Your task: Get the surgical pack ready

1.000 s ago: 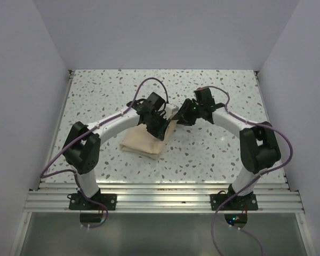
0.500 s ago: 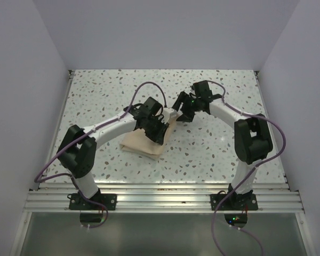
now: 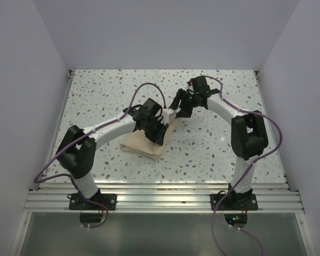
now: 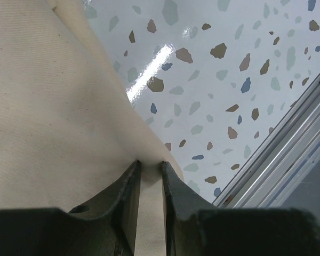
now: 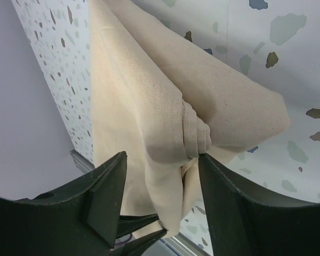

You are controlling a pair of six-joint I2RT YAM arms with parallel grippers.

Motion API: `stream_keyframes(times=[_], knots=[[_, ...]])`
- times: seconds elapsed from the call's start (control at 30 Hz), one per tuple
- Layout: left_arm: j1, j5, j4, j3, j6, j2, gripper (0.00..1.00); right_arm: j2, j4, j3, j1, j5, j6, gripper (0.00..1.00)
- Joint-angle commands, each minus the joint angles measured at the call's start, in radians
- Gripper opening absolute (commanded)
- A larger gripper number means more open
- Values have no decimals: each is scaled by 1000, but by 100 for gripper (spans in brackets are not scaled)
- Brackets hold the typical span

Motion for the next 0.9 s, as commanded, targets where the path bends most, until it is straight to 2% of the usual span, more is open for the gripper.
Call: stream_keyframes(times=[0.0,0.27,0.4,0.53,0.57,0.6,0.7,0.87], knots=[[-12,34,2,-11,-8,-37,25,12,-30,45,0,-37,-122,60],[-24,39,-9,30,-34,-71,25,-1,-141,88,-46,-42,-317,57],[-33,92,24,66,-96,-89,25,-23,-86,57,-106,-66,-278,56],[-69,131,49,61,-139,-60,24,67,-84,143,-135,-101,-250,52],[-78,134,52,56,-141,-48,24,83,-64,155,-134,-106,-226,50],[-84,152,78,43,-147,-36,24,127,-51,166,-134,-112,-212,42],[-87,166,129,-45,-190,-13,22,222,-61,229,-131,-150,-189,29],[-56,70,83,-134,-187,6,21,243,-4,159,-129,-199,-144,26]])
